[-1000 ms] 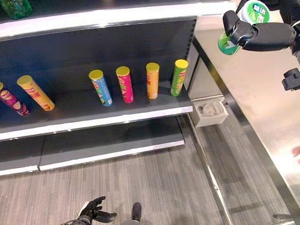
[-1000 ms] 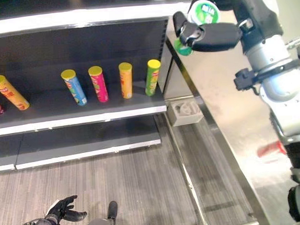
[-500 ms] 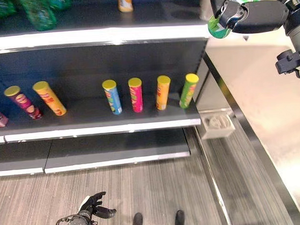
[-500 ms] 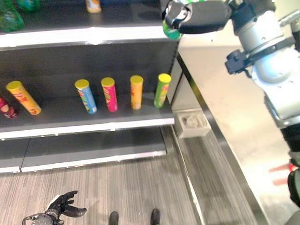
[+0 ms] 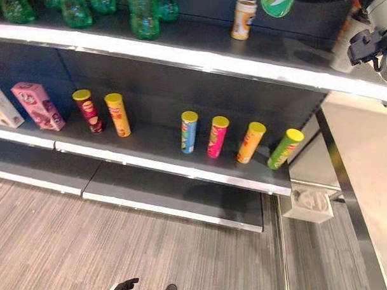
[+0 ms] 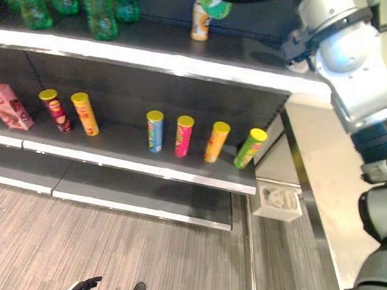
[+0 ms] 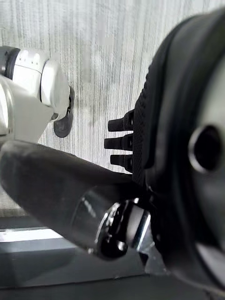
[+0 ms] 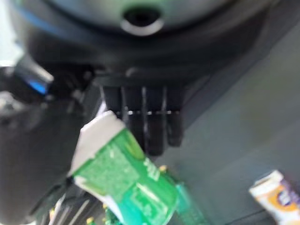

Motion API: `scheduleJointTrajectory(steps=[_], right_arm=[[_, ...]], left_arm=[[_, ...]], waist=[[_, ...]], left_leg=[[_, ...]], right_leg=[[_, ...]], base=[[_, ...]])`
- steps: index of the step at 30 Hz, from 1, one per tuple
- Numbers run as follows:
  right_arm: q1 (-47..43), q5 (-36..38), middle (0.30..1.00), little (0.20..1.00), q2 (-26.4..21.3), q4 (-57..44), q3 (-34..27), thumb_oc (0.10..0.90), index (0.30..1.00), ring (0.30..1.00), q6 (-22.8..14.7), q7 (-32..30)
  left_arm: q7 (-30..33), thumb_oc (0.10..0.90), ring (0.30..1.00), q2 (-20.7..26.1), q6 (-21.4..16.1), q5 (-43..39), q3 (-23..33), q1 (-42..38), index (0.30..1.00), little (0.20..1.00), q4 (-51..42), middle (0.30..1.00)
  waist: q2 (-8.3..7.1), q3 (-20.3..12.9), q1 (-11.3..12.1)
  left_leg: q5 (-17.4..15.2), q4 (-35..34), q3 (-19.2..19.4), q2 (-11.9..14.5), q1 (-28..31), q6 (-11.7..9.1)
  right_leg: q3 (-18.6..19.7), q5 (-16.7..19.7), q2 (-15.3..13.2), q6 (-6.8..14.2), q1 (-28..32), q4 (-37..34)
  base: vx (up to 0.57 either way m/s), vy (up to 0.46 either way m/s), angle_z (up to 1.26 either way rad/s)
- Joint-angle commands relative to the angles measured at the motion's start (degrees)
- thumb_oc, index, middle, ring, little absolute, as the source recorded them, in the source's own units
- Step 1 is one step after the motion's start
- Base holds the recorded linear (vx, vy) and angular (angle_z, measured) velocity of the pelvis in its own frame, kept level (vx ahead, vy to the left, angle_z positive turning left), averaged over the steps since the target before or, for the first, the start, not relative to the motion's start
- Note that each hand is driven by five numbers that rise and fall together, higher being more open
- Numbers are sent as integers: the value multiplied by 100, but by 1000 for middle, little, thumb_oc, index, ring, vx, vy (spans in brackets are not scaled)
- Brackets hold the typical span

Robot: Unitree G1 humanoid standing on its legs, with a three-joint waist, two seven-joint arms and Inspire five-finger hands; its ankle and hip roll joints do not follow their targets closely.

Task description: Put the goods on the table back onto the shelves and tidy them up.

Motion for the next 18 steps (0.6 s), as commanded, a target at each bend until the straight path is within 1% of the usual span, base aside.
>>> scheduleJointTrajectory(steps=[1,3,4,5,8,18], right_arm=[[-1034,136,300,300,-140,428,91,400,300,300,-109,-436],[-1059,84,300,300,-92,658,130,400,300,300,-59,-454],[-1113,36,300,300,-34,1065,187,400,300,300,25,-465],[-1132,16,300,300,-29,1300,209,400,300,300,88,-468],[-1239,48,300,300,6,1787,256,400,300,300,166,-482],[-1260,140,300,300,24,2227,347,400,300,300,291,-358]], left_arm=[[148,800,900,345,-124,-100,-337,-191,900,900,82,900],[179,800,900,337,-125,-156,-335,-203,900,900,75,900],[210,800,900,349,-136,-220,-337,-209,900,900,69,900],[230,800,900,351,-133,-249,-336,-200,900,900,46,900],[248,800,900,386,-128,-283,-331,-177,900,900,61,900],[232,800,900,410,-122,-367,-320,-142,900,900,19,900]], waist=[[-79,-265,157],[-98,-261,210],[-132,-251,316],[-147,-230,358],[-183,-183,459],[-287,-95,530]], left_leg=[[-287,20,461,37,-127,-215],[-265,20,398,22,-165,-219],[-247,20,333,4,-213,-234],[-232,20,290,-1,-252,-242],[-237,20,255,24,-305,-279],[-205,20,203,26,-465,-303]], right_leg=[[-229,-267,-289,512,327,49],[-315,-271,-301,518,343,50],[-454,-280,-314,527,372,47],[-524,-284,-324,532,373,47],[-618,-327,-315,524,372,47],[-687,-333,-301,511,282,47]], base=[[29,-16,23],[39,-18,37],[51,-34,53],[64,-50,47],[29,-34,21],[7,-7,4]])
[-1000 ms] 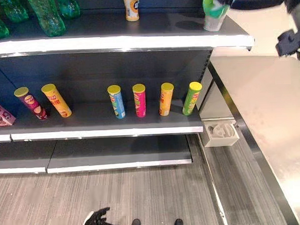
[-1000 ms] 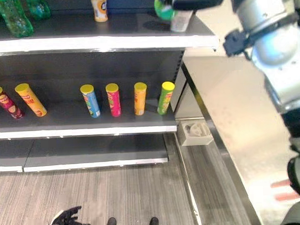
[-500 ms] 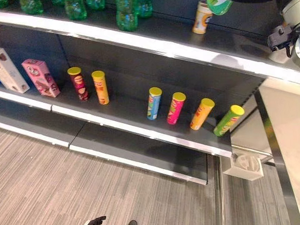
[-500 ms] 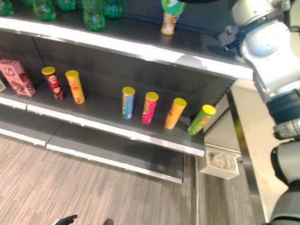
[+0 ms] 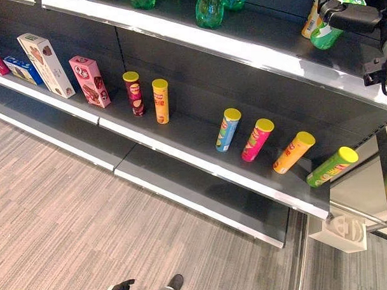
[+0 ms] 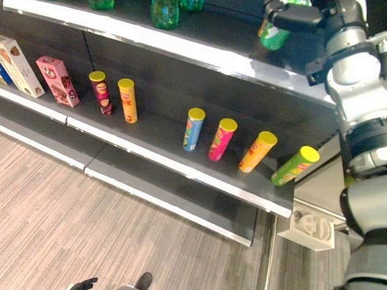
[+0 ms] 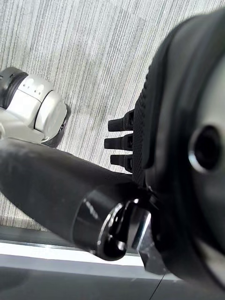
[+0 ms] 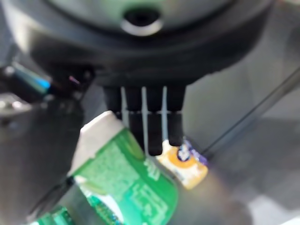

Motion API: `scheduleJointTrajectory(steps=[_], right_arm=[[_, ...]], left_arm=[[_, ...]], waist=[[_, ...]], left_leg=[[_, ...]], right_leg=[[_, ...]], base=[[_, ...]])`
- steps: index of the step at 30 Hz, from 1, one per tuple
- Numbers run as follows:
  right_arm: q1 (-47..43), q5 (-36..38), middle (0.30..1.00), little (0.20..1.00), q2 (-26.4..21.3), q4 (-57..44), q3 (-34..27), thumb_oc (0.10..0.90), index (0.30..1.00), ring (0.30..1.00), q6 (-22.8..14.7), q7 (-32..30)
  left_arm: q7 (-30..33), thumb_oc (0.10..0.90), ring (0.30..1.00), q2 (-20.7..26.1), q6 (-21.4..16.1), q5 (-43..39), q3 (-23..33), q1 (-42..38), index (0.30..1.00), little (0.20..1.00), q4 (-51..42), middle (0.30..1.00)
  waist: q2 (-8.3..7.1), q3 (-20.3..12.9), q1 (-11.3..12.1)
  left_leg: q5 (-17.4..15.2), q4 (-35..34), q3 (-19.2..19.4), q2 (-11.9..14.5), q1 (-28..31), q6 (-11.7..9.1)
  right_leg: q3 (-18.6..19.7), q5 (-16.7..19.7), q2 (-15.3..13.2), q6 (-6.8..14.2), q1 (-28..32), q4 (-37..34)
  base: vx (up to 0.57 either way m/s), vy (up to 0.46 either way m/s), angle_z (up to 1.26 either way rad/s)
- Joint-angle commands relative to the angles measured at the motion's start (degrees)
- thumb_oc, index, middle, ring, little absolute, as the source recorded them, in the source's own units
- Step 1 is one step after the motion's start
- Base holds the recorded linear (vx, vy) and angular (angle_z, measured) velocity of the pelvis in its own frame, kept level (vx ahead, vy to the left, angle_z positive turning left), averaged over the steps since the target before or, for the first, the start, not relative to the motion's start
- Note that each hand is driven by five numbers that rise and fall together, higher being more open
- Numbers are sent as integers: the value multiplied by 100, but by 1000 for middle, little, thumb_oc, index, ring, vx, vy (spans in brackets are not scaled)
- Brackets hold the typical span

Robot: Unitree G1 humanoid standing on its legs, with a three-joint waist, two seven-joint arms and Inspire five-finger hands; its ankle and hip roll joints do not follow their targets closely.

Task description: Put the goods on the table back onto the shelves and tidy them up.

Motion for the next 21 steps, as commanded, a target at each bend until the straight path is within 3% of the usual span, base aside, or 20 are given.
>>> scheduleJointTrajectory(steps=[1,15,17,21], right_arm=[[-1232,209,300,300,-252,-36,229,400,300,300,-338,-249],[-1262,150,300,300,-217,52,574,400,300,300,-283,1],[-1262,141,900,900,-204,72,545,800,900,900,-287,-38],[-1262,107,900,900,-146,144,404,800,900,900,-296,-139]], left_arm=[[120,800,900,385,-125,-135,-281,-158,900,900,-5,900],[73,800,900,444,-149,-83,-328,-131,900,900,-87,900],[90,800,900,438,-147,-68,-326,-134,900,900,-67,900],[101,800,900,447,-141,-25,-313,-123,900,900,-31,900]], waist=[[-181,-206,57],[-289,-158,-13],[-289,-150,-25],[-288,-151,-21]], left_leg=[[-284,18,706,184,-111,-267],[-338,18,763,198,-67,-263],[-340,18,769,198,-68,-263],[-361,18,776,198,-52,-253]], right_leg=[[-87,-234,-202,405,356,47],[-85,-206,-212,400,358,47],[-86,-204,-210,404,350,47],[-76,-189,-222,415,348,47]], base=[[0,0,0],[0,0,0],[0,0,0],[0,0,0]])
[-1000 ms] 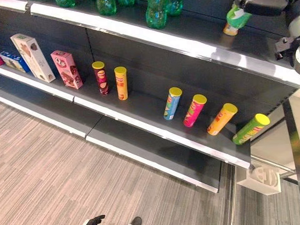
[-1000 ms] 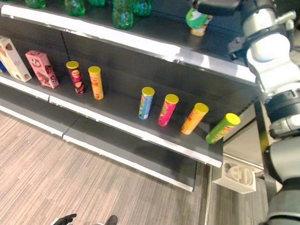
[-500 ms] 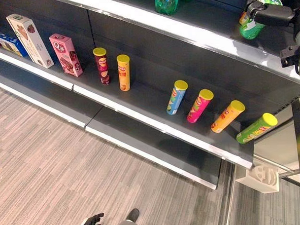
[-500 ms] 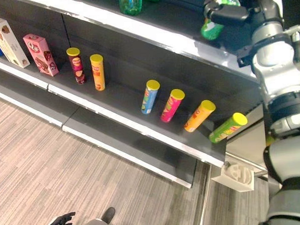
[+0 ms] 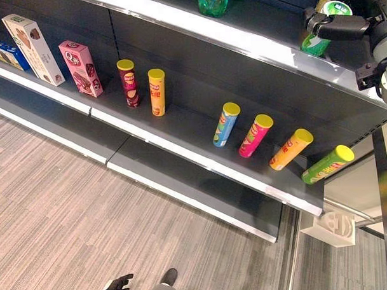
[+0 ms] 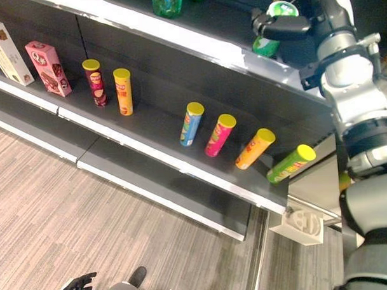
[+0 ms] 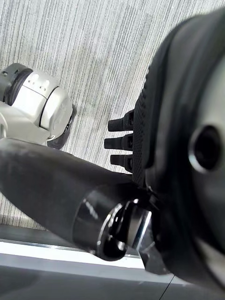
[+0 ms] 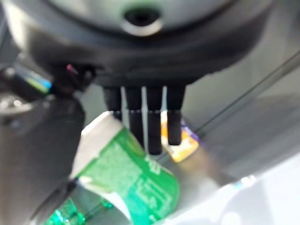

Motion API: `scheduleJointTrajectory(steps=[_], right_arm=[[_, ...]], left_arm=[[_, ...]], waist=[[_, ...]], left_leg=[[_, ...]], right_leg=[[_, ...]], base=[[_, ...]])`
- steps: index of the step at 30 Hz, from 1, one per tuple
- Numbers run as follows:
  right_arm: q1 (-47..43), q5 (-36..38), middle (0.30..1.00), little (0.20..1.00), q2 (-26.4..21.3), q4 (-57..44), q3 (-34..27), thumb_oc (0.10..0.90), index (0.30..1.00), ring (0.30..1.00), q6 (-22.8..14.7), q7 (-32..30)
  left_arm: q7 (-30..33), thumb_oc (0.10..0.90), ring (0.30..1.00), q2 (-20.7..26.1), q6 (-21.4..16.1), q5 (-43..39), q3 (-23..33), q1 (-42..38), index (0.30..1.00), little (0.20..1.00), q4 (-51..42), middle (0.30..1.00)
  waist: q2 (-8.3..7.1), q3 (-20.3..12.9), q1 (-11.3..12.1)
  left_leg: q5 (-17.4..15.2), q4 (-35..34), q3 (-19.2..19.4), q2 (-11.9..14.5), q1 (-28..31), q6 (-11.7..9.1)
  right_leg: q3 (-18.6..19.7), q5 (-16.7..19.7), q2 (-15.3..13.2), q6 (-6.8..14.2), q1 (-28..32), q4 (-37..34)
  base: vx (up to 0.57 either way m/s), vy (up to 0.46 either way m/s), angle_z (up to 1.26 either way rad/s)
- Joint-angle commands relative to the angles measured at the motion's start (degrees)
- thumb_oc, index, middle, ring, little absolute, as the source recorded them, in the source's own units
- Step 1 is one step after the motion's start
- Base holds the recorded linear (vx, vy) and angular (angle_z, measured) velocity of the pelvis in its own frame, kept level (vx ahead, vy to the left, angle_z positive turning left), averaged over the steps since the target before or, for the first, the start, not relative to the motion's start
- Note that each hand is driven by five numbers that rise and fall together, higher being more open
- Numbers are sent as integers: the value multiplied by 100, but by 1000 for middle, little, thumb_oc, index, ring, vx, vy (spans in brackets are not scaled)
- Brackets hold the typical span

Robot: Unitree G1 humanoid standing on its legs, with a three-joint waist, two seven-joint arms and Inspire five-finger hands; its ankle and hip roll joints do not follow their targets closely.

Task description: Put the goods on the table back onto the shelves and tidy them up.

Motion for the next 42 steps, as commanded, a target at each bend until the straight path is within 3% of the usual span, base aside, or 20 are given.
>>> scheduleJointTrajectory(steps=[1,6,14,17,21,22,23,24,26,27,28,30,32,34,35,37,38,40,41,42], right_arm=[[-1229,6,900,900,-143,189,37,800,900,900,-309,-394],[-1363,-13,900,900,-237,127,-85,800,900,900,-399,-653],[-1529,235,900,900,-1226,-1270,-641,800,900,900,-946,-1312],[-626,246,900,900,-1588,-2541,-1609,800,900,900,-1271,-1443],[1187,-6,900,900,-1522,-3875,-3227,800,900,900,-1420,-1451],[2105,-350,900,900,-1514,-4577,-3975,800,900,900,-1369,-1406],[2318,-373,900,900,-1486,-4662,-4177,800,900,900,-1347,-1410],[2751,-385,900,900,-1488,-5103,-4435,800,900,900,-1358,-1230],[2942,-317,900,900,-1479,-5179,-4598,800,900,900,-1376,-1184],[3090,-299,900,900,-1471,-5243,-4707,800,900,900,-1367,-1146],[3605,-332,900,900,-1432,-5390,-5144,800,900,900,-1330,-1088],[3934,-459,900,900,-1376,-5364,-5412,800,900,900,-1216,-1104],[3964,-505,900,900,-1392,-5294,-5405,800,900,900,-1161,-1113],[4568,-506,900,900,-1425,-4921,-5678,800,900,900,-850,-995],[5020,-232,900,900,-1272,-4734,-5790,800,900,900,-801,-735],[5210,-161,900,900,-1197,-4634,-5755,800,900,900,-740,-604],[5539,-5,900,900,-955,-4721,-5869,800,900,900,-756,-452],[5681,95,900,900,-683,-4775,-5697,800,900,900,-718,-269],[5451,202,900,900,-568,-4646,-5337,800,900,900,-705,-168],[5476,282,900,900,-518,-4556,-5290,800,900,900,-659,-123]], left_arm=[[105,800,900,359,-139,13,-313,-52,900,900,4,900],[118,800,900,352,-139,38,-312,-59,900,900,6,900],[135,800,900,339,-134,152,-121,-8,900,900,111,900],[130,800,900,239,-121,198,92,60,900,900,74,900],[81,800,900,161,-117,229,268,114,900,900,-99,900],[6,800,900,135,-127,336,294,102,900,900,-245,900],[5,800,900,179,-126,341,277,102,900,900,-248,900],[-58,800,900,229,-172,403,239,86,900,900,-426,900],[-65,800,900,265,-180,436,213,55,900,900,-472,900],[-73,800,900,301,-178,471,204,33,900,900,-525,900],[-99,800,900,387,-170,505,272,7,900,900,-752,900],[-112,800,900,528,-135,447,357,105,900,900,-909,900],[-124,800,900,540,-129,459,380,135,900,900,-911,900],[-149,800,900,517,-75,515,535,169,900,900,-889,900],[-150,800,900,423,-72,484,601,221,900,900,-869,900],[-169,800,900,373,-66,489,604,217,900,900,-883,900],[-195,800,900,313,-43,493,590,246,900,900,-908,900],[-200,800,900,242,-18,454,578,269,900,900,-931,900],[-167,800,900,202,-33,370,506,205,900,900,-900,900],[-186,800,900,167,-21,332,456,169,900,900,-874,900]], waist=[[-105,-277,21],[-110,-296,-15],[-147,-391,-310],[-65,-409,-577],[31,-364,-841],[128,-290,-1155],[91,-289,-1089],[128,-137,-1363],[129,-63,-1380],[133,-36,-1426],[250,-4,-1542],[297,-106,-1454],[279,-159,-1416],[30,-441,-1376],[25,-515,-1349],[26,-485,-1399],[98,-508,-1458],[164,-444,-1476],[217,-334,-1351],[255,-338,-1379]], left_leg=[[-365,18,766,200,-22,-249],[-397,18,818,205,3,-230],[-498,18,1068,192,58,-127],[-604,18,1326,191,172,-43],[-724,18,1710,176,331,104],[-814,18,1927,137,422,186],[-823,18,1964,141,431,190],[-863,18,2234,156,535,252],[-890,18,2441,188,592,262],[-894,18,2564,219,612,264],[-857,18,3016,448,619,227],[-844,18,3550,652,640,200],[-834,18,3695,672,642,181],[-826,36,4026,780,672,12],[-761,24,4142,974,730,-117],[-570,18,4255,1064,714,-159],[-614,18,4116,1218,783,-271],[-441,18,4083,1347,781,-307],[-399,43,3453,1267,644,-357],[-433,18,3211,1230,584,-352]], right_leg=[[-80,-186,-219,415,375,47],[-30,-170,-228,431,356,47],[280,-39,-281,518,186,47],[569,71,-314,573,68,47],[1128,315,-339,654,-160,74],[1459,382,-379,673,-357,251],[1503,370,-377,675,-385,287],[1788,528,-356,708,-687,525],[1852,589,-330,729,-799,612],[1797,638,-343,749,-852,651],[1200,658,-590,766,-830,767],[420,711,-1024,746,-587,931],[266,777,-1115,765,-531,928],[93,764,-924,852,-58,103],[279,491,-678,852,-114,47],[225,440,-590,762,-128,47],[314,225,-416,731,-47,47],[332,125,-230,543,-71,47],[411,36,-129,458,-71,47],[338,8,-115,429,-21,47]], base=[[0,0,0],[0,9,0],[-5,57,-15],[-23,95,-39],[-43,141,-98],[-48,186,-114],[-102,235,-152],[-69,98,-138],[-87,72,-141],[-164,-34,-128],[-196,-74,-164],[-161,-69,-155],[-14,-95,-151],[62,-375,-113],[43,-388,-98],[-27,-254,-94],[-75,-277,-63],[-65,-272,25],[-34,-174,17],[-1,-89,8]])
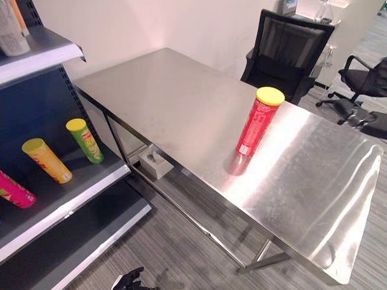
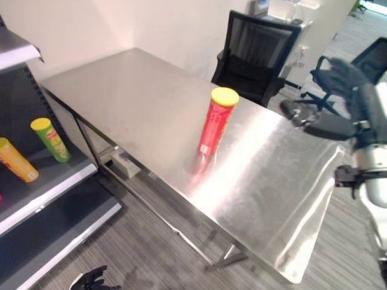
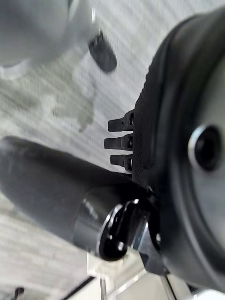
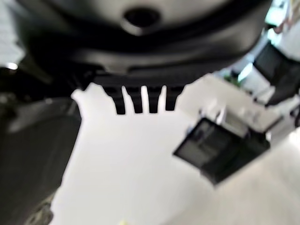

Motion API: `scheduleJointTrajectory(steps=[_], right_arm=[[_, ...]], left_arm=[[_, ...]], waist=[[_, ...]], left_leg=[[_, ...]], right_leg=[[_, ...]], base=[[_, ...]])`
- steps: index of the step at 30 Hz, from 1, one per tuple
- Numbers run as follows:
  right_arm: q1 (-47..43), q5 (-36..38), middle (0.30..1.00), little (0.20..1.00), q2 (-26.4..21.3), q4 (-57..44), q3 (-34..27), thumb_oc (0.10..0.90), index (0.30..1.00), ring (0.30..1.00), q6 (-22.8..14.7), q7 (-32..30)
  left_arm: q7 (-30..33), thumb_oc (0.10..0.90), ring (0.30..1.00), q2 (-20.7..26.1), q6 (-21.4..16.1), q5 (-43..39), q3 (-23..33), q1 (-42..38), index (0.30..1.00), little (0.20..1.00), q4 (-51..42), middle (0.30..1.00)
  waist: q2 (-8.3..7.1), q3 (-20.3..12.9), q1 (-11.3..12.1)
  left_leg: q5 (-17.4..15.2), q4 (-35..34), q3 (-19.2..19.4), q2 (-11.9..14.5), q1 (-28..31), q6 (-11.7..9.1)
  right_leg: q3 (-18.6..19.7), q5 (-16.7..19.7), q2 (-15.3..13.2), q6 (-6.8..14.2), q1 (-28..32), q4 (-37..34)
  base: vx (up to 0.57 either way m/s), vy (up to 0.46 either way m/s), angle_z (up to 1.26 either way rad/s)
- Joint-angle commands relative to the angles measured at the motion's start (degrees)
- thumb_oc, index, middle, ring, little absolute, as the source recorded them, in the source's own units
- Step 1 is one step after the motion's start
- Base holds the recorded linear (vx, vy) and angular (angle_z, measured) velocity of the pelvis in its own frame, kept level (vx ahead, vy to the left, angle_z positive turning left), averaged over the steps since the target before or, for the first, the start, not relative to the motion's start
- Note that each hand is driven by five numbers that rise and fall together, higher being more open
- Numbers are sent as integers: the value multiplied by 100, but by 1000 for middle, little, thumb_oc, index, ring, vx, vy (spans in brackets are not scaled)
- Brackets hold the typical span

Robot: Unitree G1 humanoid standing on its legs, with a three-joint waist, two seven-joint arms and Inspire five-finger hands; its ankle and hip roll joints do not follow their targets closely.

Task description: Put the goods on the table back onto the shelves and tidy them up.

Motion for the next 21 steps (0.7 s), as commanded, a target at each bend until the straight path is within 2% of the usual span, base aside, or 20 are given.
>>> scheduleJointTrajectory(steps=[1,5,9,21], right_arm=[[-1273,379,900,900,-486,-113,-579,800,900,900,-417,1],[-1407,198,900,900,-254,127,-272,800,900,900,-259,10],[-1573,-456,900,900,-302,382,40,800,900,900,-71,-121],[-1294,-640,900,900,-398,487,-532,800,900,900,-136,-413]], left_arm=[[39,800,900,611,-140,-22,-264,-342,900,900,-113,900],[6,800,900,545,-117,73,-384,-317,900,900,-15,900],[41,800,900,525,-128,114,-436,-339,900,900,9,900],[65,800,900,503,-124,181,-423,-340,900,900,-24,900]], waist=[[-376,80,487],[-252,105,539],[-251,140,586],[-260,128,591]], left_leg=[[-664,-497,-685,-649,-125,174],[-740,-497,-569,-786,-52,245],[-802,-497,-541,-878,-51,299],[-847,-497,-605,-913,-61,308]], right_leg=[[90,-182,-408,532,56,30],[91,-91,-564,586,89,30],[74,-23,-684,635,92,30],[13,-45,-743,670,130,30]], base=[[55,15,19],[64,97,47],[58,74,-8],[26,6,1]])
